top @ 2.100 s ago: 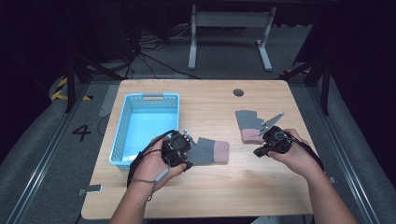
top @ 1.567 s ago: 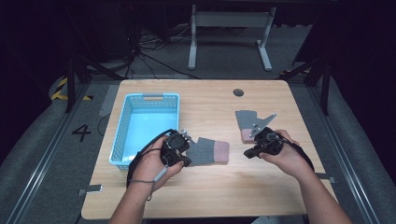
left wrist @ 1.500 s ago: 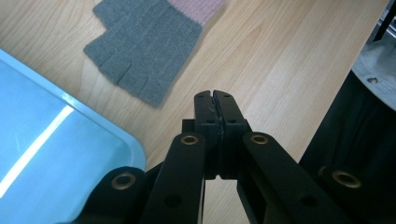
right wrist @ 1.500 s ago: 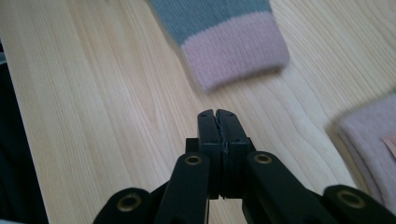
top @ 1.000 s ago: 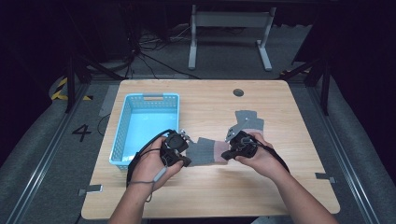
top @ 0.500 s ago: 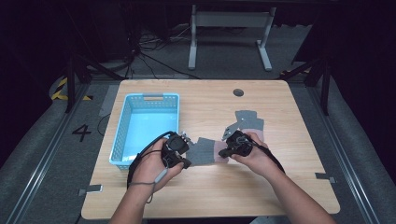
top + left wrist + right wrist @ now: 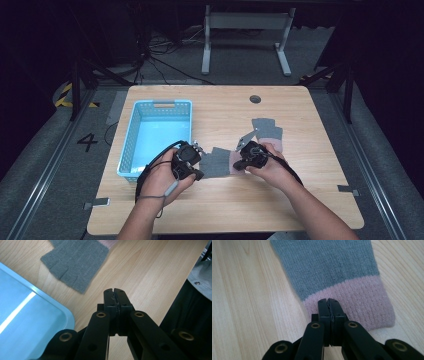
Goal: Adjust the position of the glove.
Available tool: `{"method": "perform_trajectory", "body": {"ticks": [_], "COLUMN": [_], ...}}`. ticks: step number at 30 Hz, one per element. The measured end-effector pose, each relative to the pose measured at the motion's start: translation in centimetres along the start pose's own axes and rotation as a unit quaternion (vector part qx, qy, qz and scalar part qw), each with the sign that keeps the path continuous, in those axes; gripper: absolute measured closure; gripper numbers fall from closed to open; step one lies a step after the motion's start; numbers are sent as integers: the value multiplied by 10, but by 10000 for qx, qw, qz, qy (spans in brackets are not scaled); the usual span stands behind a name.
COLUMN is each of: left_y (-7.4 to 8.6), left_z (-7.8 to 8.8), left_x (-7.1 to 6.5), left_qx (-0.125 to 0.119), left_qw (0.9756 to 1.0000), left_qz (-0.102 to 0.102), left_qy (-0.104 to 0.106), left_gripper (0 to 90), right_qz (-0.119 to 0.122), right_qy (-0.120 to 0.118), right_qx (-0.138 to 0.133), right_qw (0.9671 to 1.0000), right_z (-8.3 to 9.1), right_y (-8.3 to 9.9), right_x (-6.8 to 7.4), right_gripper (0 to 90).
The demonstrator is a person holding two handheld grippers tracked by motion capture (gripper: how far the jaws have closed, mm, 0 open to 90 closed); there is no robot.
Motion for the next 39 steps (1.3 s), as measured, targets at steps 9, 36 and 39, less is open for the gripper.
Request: {"method": "perform_trajectory", "body": {"ticks": [9, 36, 39], "left_y": [-7, -25, -25], "left_z": [-3, -12, -12], "left_x": [1, 1, 1], "left_qx": [-27, -16, -21], "left_qw": [9999, 9993, 9993], "left_qz": [-80, -308, -307], "left_qy": [56, 233, 228], "left_gripper": [884, 867, 857], "right_qz": [-146, -520, -533], "right_qy": [-3, 25, 43], "right_qx": [128, 606, 471], "right_qw": [9998, 9968, 9975], "right_z": [10, 44, 48], "right_y": [10, 47, 46], "right_x": [2, 25, 24], "right_gripper": [897, 895, 893]}}
Point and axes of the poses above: each handheld gripper's, and its own axes: z roughly backward along the jaws, y roughly out of its underside, x roughly to its left, the point moved 2 cm from there along -z, roughly forward along the jaws, and after that the axes turned 8 degrees about -x, right-handed, at the moved point
